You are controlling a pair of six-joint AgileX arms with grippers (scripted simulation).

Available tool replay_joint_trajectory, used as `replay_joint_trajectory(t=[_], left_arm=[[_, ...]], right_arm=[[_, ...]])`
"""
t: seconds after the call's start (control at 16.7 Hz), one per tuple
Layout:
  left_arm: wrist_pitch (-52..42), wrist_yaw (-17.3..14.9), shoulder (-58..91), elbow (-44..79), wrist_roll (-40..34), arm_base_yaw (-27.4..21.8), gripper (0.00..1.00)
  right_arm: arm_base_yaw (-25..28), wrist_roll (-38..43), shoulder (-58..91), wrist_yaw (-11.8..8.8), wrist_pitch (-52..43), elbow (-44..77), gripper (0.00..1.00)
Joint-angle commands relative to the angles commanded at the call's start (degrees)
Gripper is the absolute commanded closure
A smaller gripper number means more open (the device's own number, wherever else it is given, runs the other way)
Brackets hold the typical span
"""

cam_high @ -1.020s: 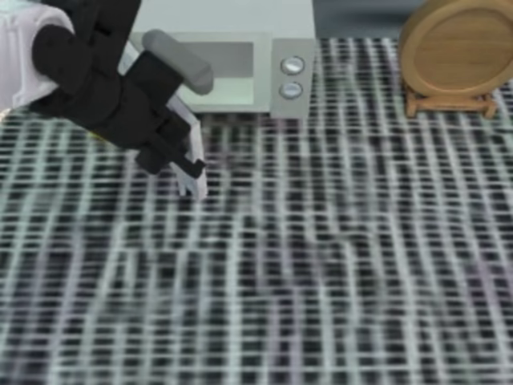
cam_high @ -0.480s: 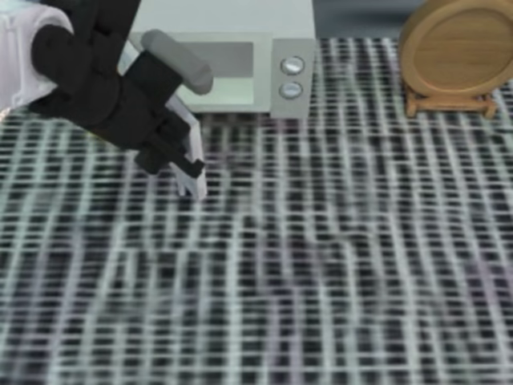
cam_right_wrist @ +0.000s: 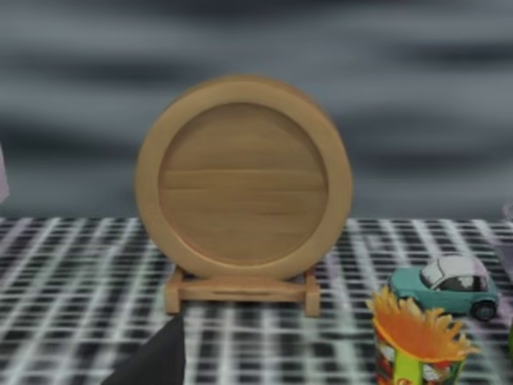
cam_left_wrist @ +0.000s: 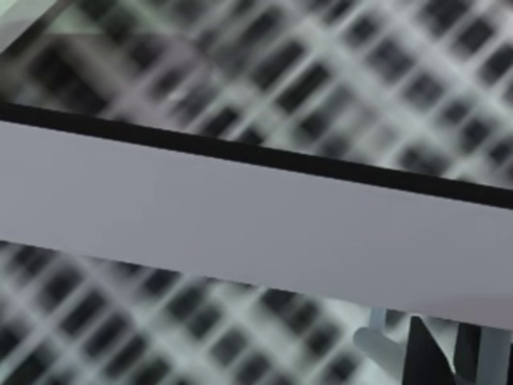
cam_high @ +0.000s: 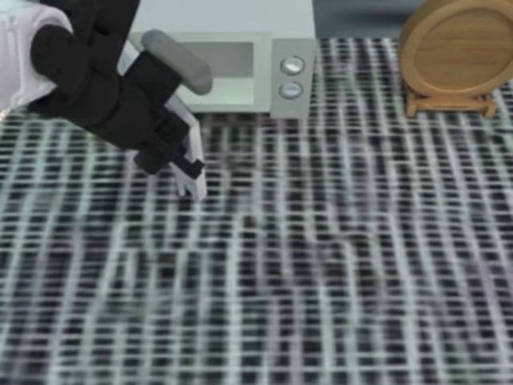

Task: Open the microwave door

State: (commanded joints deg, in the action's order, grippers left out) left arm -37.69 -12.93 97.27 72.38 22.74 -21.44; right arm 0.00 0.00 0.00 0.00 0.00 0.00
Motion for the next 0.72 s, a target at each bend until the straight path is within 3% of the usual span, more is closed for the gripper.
replay_joint_trajectory(t=[0.48,0.72], left_arm=[[-2.8,-4.4,-1.3,-0.7,9.9,4.2,1.00],[-3.3,-5.3,-1.5,-0.9,11.5,4.8,1.00]], right_arm=[[0.0,0.0,0.0,0.0,0.0,0.0,0.00],[0.0,0.0,0.0,0.0,0.0,0.0,0.00]])
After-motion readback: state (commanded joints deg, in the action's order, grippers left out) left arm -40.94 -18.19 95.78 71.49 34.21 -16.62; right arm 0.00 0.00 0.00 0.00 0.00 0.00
